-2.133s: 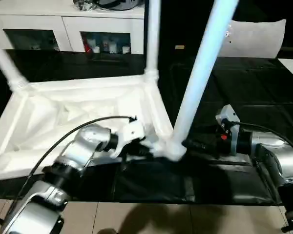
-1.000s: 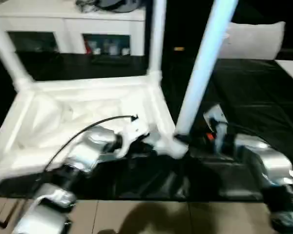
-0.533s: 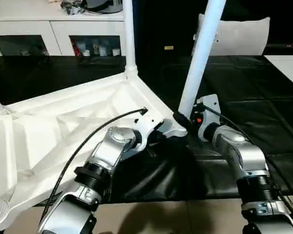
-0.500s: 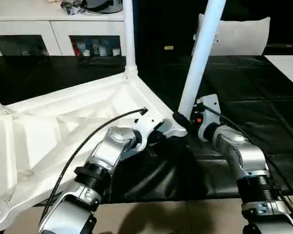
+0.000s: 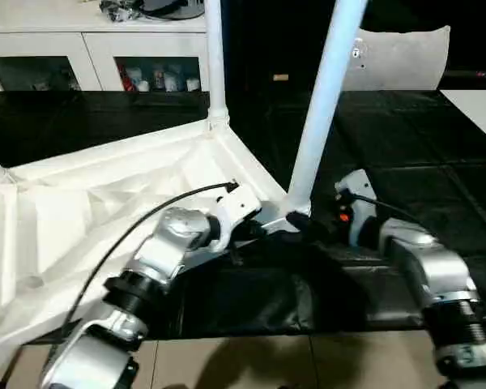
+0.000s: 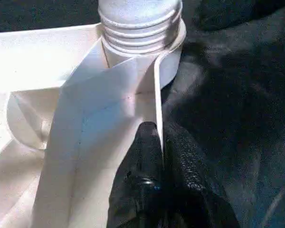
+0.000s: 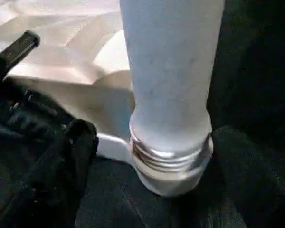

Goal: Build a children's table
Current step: Rotate leg to tighten

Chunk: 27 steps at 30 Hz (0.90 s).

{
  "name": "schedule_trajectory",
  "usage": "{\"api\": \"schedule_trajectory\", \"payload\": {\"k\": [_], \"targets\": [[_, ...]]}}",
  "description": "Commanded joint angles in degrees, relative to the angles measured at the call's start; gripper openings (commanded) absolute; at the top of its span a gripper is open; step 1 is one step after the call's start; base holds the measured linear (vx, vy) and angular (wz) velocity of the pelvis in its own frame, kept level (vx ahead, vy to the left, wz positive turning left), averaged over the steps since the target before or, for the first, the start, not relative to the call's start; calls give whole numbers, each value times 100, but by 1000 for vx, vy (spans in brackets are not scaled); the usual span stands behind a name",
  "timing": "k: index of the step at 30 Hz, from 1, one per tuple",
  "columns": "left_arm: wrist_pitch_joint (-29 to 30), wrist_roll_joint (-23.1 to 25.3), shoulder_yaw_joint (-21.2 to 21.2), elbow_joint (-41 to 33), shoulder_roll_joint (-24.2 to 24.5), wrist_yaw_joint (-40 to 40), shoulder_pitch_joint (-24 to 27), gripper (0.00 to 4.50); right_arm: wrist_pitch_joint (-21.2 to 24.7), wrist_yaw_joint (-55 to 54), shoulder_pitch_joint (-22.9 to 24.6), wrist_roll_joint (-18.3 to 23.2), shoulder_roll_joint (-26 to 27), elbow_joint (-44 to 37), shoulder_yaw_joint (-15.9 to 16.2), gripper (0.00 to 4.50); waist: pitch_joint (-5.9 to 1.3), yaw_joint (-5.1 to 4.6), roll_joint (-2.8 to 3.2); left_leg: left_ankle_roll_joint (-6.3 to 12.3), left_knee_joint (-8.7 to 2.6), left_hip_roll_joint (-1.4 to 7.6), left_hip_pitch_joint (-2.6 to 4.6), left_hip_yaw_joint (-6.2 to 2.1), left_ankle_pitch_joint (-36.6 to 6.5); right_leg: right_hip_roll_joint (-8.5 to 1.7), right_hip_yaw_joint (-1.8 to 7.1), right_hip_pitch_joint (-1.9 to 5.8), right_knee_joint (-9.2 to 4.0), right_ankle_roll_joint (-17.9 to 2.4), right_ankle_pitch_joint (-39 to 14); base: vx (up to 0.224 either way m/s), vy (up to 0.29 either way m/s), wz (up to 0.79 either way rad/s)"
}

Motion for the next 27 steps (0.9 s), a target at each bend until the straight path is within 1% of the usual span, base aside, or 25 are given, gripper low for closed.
{"api": "schedule_trajectory", "payload": {"k": [1,3,4,5,7,8,9,10,11,12,15,17,18,19,21,22,23,25,26,27], "targets": [[-320,-24,-310,-93,244,-657,115,0,-120,594,59,122,-344,-225,117,448,-334,57,-91,376,-318,60,-48,26,-974,-359,195,335,-491,-972,-1518,0,0,0],[-430,-68,-398,-170,370,-968,149,0,-213,833,83,119,-504,-244,176,448,-338,75,-84,395,-314,74,-43,30,-936,-364,207,331,-476,-998,-1427,0,0,0],[-538,-90,-455,-214,450,-1168,169,0,-263,1013,94,123,-598,-237,208,448,-333,100,-85,411,-313,81,-37,34,-902,-368,206,321,-466,-1042,-1369,0,0,0],[-630,-98,-504,-244,514,-1321,184,0,-276,1173,103,135,-673,-233,238,448,-333,119,-103,419,-313,82,-29,36,-939,-368,200,321,-465,-1058,-1423,0,0,0],[-725,-120,-576,-305,614,-1567,212,0,-240,1475,135,203,-789,-263,283,448,-325,140,-93,414,-316,84,-25,41,-953,-370,203,312,-476,-1043,-1506,0,0,0],[-721,-176,-607,-384,681,-1770,242,0,-206,1706,173,292,-853,-311,302,448,-325,193,-93,400,-319,111,4,46,-990,-374,212,298,-466,-1077,-1487,0,0,0],[-721,-176,-607,-384,681,-1770,242,0,-206,1706,173,292,-853,-311,302,432,-328,207,-89,395,-322,116,0,43,-970,-379,215,305,-453,-1094,-1425,0,0,0],[-679,-270,-647,-524,760,-2020,274,0,-177,1810,193,348,-864,-326,312,421,-334,224,-91,378,-327,122,0,41,-933,-374,209,305,-429,-1141,-1302,0,0,0],[-662,-302,-675,-581,797,-2111,283,0,-181,1857,200,364,-878,-327,337,421,-337,233,-88,372,-325,125,7,43,-920,-375,210,301,-424,-1171,-1244,0,0,0],[-638,-320,-707,-634,826,-2178,282,0,-156,1907,210,392,-887,-339,365,404,-334,245,-96,373,-321,118,-2,47,-922,-375,209,307,-415,-1192,-1215,0,0,0],[-617,-363,-779,-733,883,-2356,279,0,-91,2041,246,495,-882,-394,429,381,-319,281,-107,349,-325,110,4,53,-1001,-381,208,305,-440,-1137,-1420,0,0,0],[-633,-357,-805,-739,892,-2423,281,0,-67,2099,264,523,-842,-405,454,361,-319,294,-110,325,-331,113,-6,42,-989,-387,211,310,-444,-1057,-1536,0,0,0],[-643,-348,-807,-745,896,-2456,290,0,-46,2133,274,534,-821,-410,462,350,-321,292,-98,307,-331,108,-8,39,-983,-387,209,307,-444,-1033,-1570,0,0,0],[-651,-339,-806,-736,888,-2464,294,0,-39,2132,276,534,-786,-392,464,342,-325,292,-108,298,-325,103,-11,41,-968,-386,211,310,-448,-1019,-1568,0,0,0],[-644,-338,-808,-734,881,-2473,298,0,-29,2152,279,546,-743,-364,454,328,-331,291,-107,296,-324,103,-11,38,-930,-380,208,311,-437,-1023,-1504,0,0,0],[-639,-341,-814,-733,881,-2456,295,0,-29,2154,280,554,-737,-350,465,310,-331,291,-106,295,-321,98,-16,39,-918,-379,206,311,-438,-1022,-1493,0,0,0],[-636,-346,-819,-734,883,-2445,293,0,-28,2157,281,562,-738,-343,475,310,-333,291,-106,293,-320,98,-13,41,-914,-380,207,311,-439,-1021,-1491,0,0,0],[-632,-354,-824,-736,889,-2426,293,0,-8,2177,299,596,-748,-346,501,295,-337,293,-110,301,-318,99,-14,40,-878,-376,205,316,-431,-1034,-1436,0,0,0],[-629,-357,-823,-736,891,-2421,293,0,9,2186,305,613,-750,-349,507,279,-331,292,-112,305,-319,97,-16,40,-895,-376,203,315,-435,-1029,-1458,0,0,0],[-624,-359,-820,-737,893,-2423,294,0,32,2197,313,631,-751,-360,509,279,-335,296,-110,307,-317,96,-14,40,-892,-378,203,317,-436,-1028,-1468,0,0,0]]}}
